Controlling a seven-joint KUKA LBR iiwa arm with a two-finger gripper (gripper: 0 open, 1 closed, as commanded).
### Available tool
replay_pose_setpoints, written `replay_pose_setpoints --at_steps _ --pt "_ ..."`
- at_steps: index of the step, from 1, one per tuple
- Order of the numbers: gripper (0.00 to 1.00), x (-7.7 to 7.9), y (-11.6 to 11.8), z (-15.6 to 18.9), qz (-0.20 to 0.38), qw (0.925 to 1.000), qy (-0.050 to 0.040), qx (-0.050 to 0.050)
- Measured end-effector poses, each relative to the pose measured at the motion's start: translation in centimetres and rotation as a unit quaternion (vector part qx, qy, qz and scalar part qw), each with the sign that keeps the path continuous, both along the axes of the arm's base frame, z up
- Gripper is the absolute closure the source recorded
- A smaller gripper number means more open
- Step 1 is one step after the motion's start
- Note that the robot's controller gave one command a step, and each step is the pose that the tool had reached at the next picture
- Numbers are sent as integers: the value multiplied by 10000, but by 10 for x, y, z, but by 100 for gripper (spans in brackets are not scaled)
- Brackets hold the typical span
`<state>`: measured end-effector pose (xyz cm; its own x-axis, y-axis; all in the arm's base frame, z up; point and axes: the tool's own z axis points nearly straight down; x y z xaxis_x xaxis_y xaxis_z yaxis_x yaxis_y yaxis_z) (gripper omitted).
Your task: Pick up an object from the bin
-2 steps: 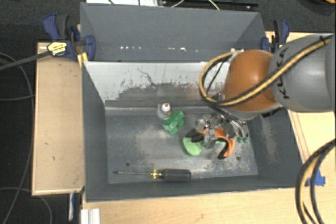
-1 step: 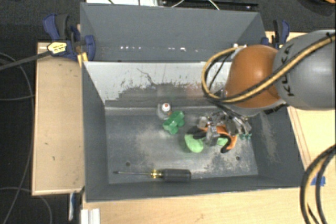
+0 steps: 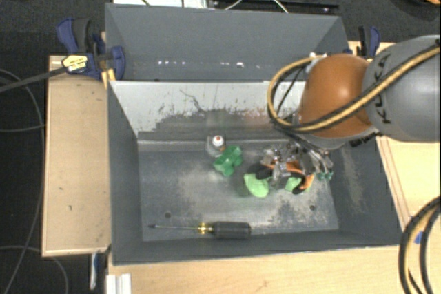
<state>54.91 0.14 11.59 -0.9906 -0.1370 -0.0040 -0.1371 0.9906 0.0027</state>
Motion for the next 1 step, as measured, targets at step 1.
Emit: replay_pose_setpoints --at_steps 1 --pt "100 0 0 16 -5 10000 -5 1"
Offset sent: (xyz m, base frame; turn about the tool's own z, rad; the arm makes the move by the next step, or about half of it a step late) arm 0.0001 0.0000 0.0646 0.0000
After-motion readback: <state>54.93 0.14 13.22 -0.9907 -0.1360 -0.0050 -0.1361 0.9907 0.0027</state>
